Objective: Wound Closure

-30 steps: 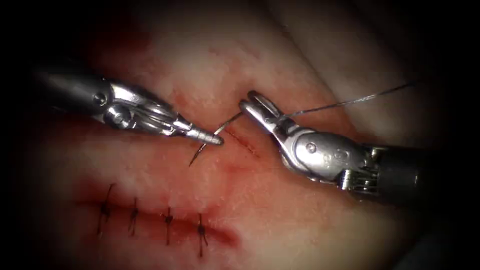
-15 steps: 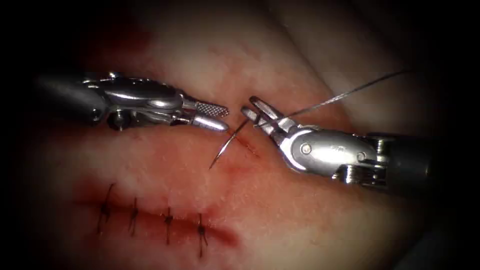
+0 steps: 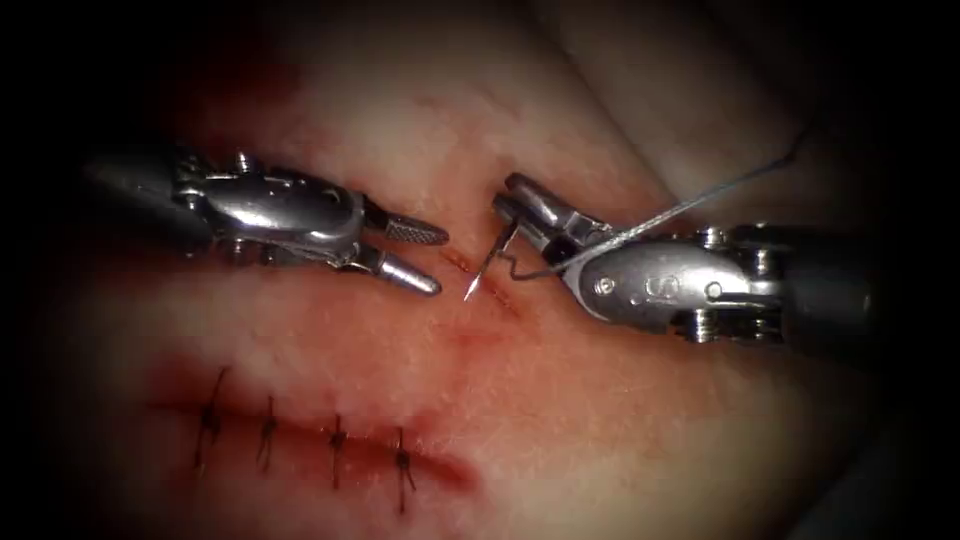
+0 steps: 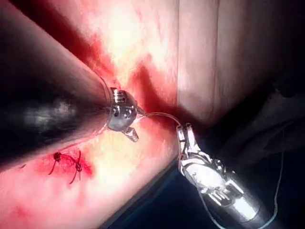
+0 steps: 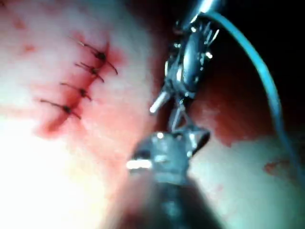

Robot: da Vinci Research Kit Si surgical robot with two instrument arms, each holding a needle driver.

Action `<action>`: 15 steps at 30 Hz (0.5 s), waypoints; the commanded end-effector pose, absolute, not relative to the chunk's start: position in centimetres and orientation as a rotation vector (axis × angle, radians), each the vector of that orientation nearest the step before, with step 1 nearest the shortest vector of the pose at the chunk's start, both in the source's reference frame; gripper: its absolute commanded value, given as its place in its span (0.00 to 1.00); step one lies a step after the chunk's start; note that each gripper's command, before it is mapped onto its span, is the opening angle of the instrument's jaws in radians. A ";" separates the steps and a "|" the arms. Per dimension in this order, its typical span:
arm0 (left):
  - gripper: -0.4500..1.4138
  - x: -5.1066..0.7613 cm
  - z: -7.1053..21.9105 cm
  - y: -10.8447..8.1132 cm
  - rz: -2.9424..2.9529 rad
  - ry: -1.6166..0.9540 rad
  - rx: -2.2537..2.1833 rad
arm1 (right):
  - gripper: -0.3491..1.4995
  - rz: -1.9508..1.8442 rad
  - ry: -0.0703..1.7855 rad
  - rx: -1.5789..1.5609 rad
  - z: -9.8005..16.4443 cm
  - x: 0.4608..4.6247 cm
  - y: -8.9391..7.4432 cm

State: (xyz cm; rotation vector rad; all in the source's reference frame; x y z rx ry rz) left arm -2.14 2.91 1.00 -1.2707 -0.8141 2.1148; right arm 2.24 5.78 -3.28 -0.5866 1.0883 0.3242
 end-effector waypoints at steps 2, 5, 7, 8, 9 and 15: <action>0.42 -2.21 1.1 2.8 2.138 -0.803 -1.257 | 0.00 0.313 1.078 -0.600 -3.2 2.27 5.8; 0.30 -2.24 1.2 2.7 2.145 -0.787 -1.253 | 0.00 0.293 1.055 -0.612 -3.1 2.22 5.8; 0.27 -2.25 1.3 2.7 2.153 -0.780 -1.245 | 0.00 0.288 1.047 -0.620 -3.0 2.19 5.9; 0.27 -2.26 1.3 2.7 2.153 -0.779 -1.244 | 0.00 0.288 1.043 -0.621 -3.0 2.18 5.9; 0.26 -2.26 1.3 2.7 2.154 -0.777 -1.244 | 0.00 0.282 1.037 -0.625 -3.0 2.17 5.9; 0.26 -2.30 1.4 2.7 2.168 -0.768 -1.228 | 0.00 0.232 0.982 -0.674 -2.9 2.13 5.9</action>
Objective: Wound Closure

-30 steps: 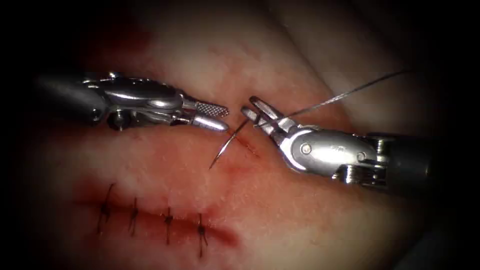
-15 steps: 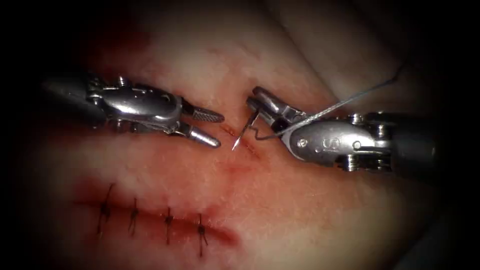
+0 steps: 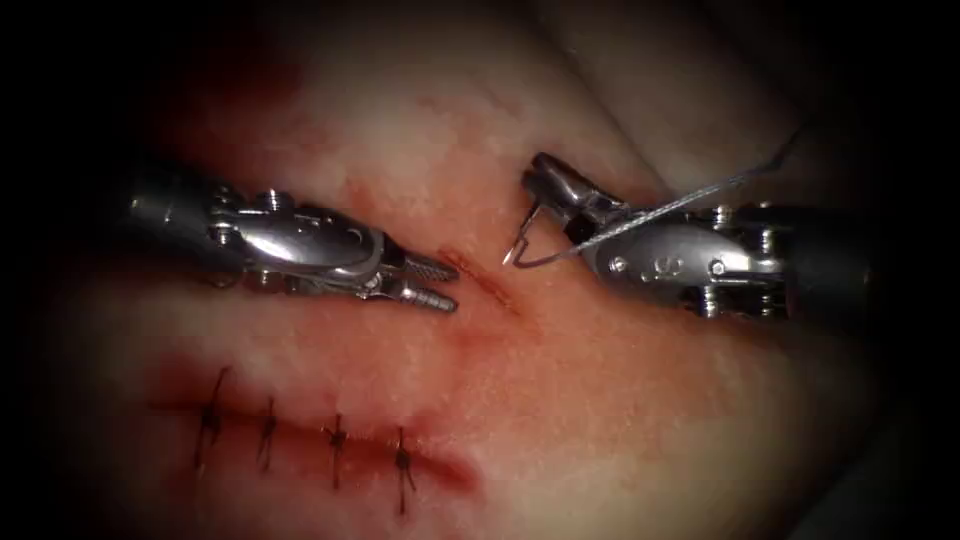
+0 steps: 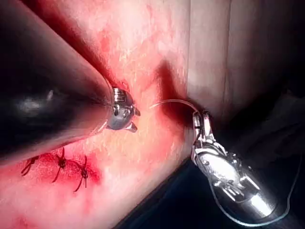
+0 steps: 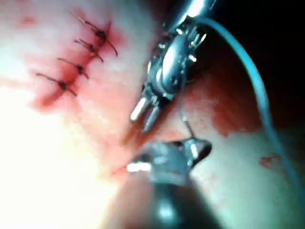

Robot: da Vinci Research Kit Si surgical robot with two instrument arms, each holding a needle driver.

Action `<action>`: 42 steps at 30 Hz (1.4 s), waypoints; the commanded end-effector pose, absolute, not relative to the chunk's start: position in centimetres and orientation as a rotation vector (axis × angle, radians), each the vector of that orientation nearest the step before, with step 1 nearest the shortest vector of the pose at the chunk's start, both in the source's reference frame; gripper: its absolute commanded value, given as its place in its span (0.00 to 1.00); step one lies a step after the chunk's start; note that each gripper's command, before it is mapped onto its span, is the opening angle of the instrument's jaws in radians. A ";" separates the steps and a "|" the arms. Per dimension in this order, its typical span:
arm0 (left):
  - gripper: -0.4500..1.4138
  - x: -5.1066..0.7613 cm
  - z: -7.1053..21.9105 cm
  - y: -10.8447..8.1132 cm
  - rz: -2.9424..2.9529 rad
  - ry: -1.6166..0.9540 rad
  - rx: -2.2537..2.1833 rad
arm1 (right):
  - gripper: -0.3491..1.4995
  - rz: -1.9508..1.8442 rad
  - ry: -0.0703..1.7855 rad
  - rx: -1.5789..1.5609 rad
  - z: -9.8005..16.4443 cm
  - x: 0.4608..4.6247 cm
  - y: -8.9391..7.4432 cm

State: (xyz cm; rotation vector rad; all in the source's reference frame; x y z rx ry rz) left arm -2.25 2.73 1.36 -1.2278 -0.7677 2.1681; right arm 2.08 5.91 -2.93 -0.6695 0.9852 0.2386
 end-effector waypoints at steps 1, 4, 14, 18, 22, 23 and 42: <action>0.26 -2.31 1.4 2.7 2.171 -0.766 -1.224 | 0.00 0.225 0.973 -0.683 -2.9 2.13 5.9; 0.26 -2.33 1.5 2.7 2.181 -0.763 -1.213 | 0.00 0.194 0.949 -0.710 -2.8 2.17 5.9; 0.27 -2.37 1.7 2.6 2.211 -0.760 -1.198 | 0.00 0.089 0.909 -0.754 -2.8 2.33 5.8; 0.27 -2.36 1.8 2.6 2.211 -0.761 -1.191 | 0.00 0.079 0.896 -0.764 -2.7 2.24 5.8; 0.27 -2.35 1.8 2.6 2.217 -0.760 -1.184 | 0.00 0.057 0.885 -0.764 -2.7 2.24 5.8; 0.26 -2.35 1.8 2.6 2.217 -0.758 -1.183 | 0.00 0.053 0.880 -0.768 -2.7 2.24 5.8; 0.24 -2.38 1.8 2.6 2.207 -0.795 -1.154 | 0.00 0.013 0.848 -0.802 -2.5 2.35 5.7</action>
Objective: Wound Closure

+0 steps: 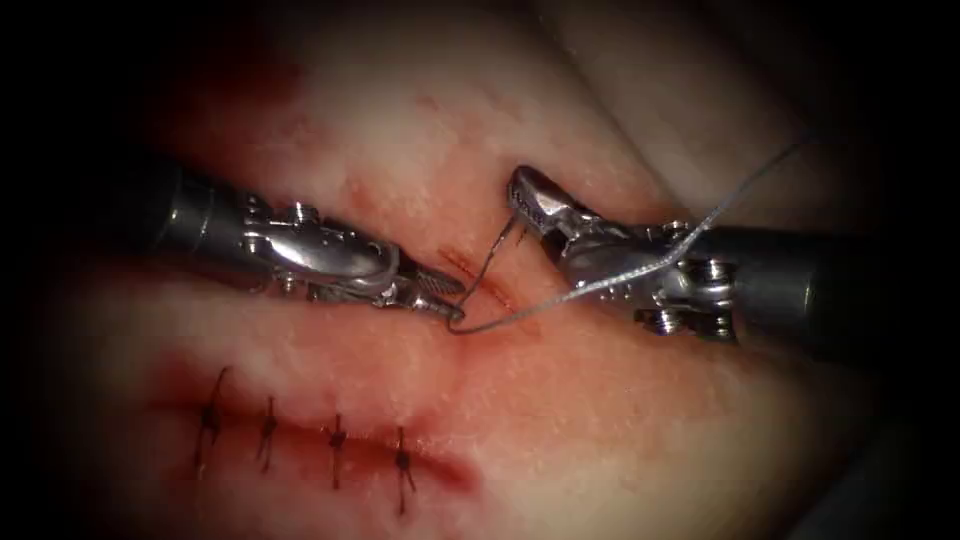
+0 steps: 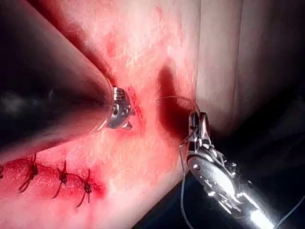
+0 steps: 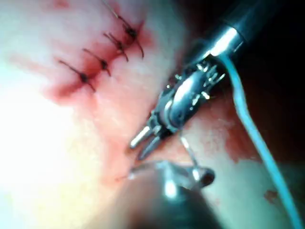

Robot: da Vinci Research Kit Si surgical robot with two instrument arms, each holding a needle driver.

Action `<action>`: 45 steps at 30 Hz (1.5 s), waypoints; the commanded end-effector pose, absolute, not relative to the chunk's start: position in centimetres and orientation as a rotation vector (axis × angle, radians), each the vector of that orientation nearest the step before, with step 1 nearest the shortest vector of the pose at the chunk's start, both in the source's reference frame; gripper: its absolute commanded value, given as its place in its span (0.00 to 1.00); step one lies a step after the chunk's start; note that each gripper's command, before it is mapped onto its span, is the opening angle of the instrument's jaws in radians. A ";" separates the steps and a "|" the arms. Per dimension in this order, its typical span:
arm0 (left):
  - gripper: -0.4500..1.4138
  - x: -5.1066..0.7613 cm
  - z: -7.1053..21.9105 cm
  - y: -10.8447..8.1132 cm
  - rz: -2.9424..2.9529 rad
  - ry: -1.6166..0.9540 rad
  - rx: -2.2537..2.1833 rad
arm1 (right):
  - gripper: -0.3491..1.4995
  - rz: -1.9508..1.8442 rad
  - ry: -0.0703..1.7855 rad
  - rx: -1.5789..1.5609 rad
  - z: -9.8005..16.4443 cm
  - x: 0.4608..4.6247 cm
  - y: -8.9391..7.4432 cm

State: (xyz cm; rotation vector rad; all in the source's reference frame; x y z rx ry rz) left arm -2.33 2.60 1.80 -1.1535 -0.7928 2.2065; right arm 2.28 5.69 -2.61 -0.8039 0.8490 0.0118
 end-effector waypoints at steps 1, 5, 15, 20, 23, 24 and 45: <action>0.24 -2.38 1.8 2.6 2.208 -0.795 -1.154 | 0.00 0.012 0.845 -0.801 -2.5 2.36 5.7; 0.24 -2.38 1.8 2.6 2.208 -0.795 -1.154 | 0.00 0.006 0.835 -0.797 -2.5 2.41 5.6; 0.25 -2.37 1.9 2.6 2.204 -0.801 -1.151 | 0.00 -0.078 0.798 -0.822 -2.3 2.42 5.5; 0.25 -2.37 1.9 2.6 2.204 -0.802 -1.151 | 0.00 -0.082 0.795 -0.821 -2.2 2.42 5.5; 0.25 -2.37 1.9 2.6 2.200 -0.807 -1.148 | 0.00 -0.093 0.785 -0.812 -2.1 2.42 5.5; 0.25 -2.37 1.9 2.6 2.201 -0.806 -1.148 | 0.00 -0.097 0.781 -0.807 -2.1 2.42 5.5; 0.25 -2.36 2.0 2.5 2.192 -0.822 -1.133 | 0.00 0.044 0.806 -0.665 -1.9 2.51 5.2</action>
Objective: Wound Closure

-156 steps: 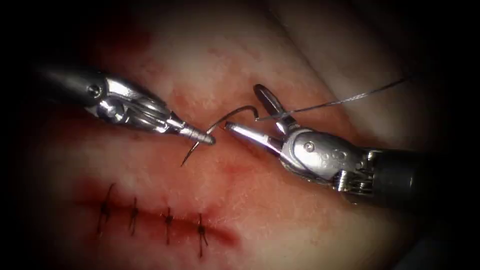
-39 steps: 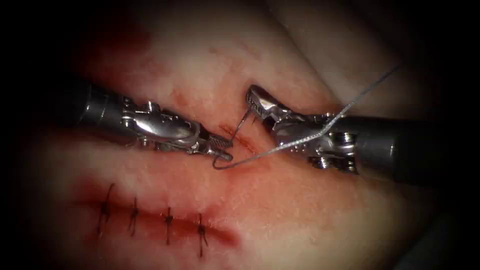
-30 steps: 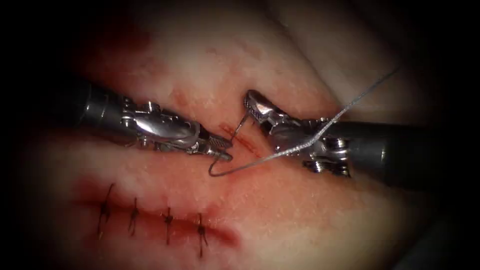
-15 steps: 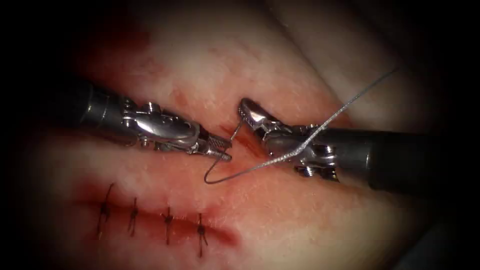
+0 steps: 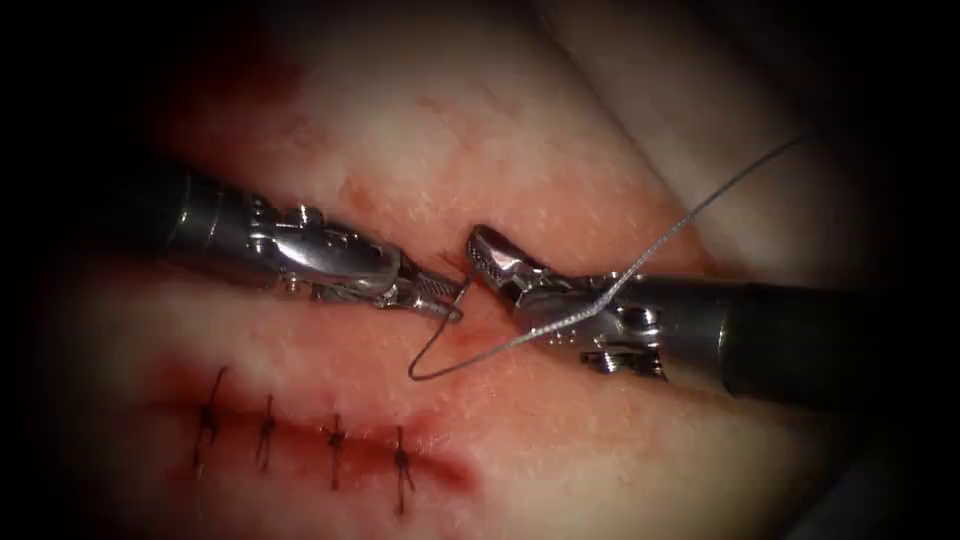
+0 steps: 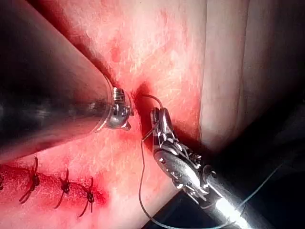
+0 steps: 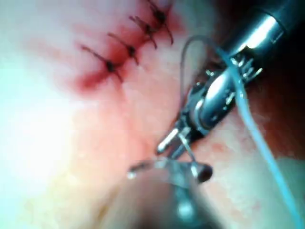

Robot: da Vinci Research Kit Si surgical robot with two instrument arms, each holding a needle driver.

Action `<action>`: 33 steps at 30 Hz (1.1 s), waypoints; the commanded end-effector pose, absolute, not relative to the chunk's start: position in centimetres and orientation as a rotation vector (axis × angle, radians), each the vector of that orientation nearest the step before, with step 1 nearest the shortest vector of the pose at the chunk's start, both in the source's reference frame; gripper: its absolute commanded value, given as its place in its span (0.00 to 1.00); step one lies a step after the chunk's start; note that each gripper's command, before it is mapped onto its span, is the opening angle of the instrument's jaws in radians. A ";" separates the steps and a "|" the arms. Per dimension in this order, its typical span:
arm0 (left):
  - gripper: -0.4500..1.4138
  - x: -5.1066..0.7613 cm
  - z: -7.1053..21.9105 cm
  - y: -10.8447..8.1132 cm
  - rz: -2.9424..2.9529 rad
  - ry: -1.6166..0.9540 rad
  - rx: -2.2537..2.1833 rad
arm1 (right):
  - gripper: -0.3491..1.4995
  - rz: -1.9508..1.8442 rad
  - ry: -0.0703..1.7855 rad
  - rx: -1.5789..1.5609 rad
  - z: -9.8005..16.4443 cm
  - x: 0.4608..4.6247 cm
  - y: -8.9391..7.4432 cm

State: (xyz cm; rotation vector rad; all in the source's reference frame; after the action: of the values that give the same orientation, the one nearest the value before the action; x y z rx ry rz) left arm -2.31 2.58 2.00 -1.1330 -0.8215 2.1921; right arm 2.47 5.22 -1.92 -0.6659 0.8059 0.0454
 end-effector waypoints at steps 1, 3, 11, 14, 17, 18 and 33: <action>0.25 -2.36 2.0 2.5 2.195 -0.822 -1.130 | 0.00 0.052 0.811 -0.666 -1.9 2.51 5.2; 0.25 -2.36 2.1 2.5 2.195 -0.821 -1.130 | 0.00 0.090 0.834 -0.668 -2.0 2.50 5.3; 0.25 -2.39 2.1 2.5 2.196 -0.833 -1.118 | 0.00 0.248 0.915 -0.632 -2.1 2.32 5.4; 0.25 -2.41 2.2 2.4 2.199 -0.838 -1.115 | 0.00 0.294 0.940 -0.620 -2.1 2.24 5.5; 0.25 -2.40 2.3 2.4 2.197 -0.845 -1.108 | 0.00 0.331 0.956 -0.614 -2.0 2.19 5.5; 0.25 -2.39 2.3 2.4 2.194 -0.846 -1.104 | 0.00 0.338 0.955 -0.612 -2.0 2.18 5.6; 0.25 -2.35 2.4 2.4 2.198 -0.852 -1.085 | 0.00 0.397 0.960 -0.633 -2.0 2.04 5.8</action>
State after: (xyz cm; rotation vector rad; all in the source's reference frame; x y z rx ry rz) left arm -2.31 2.45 2.35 -1.0852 -0.8510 2.1989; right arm 1.97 5.79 -2.10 -0.6315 0.9559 0.4024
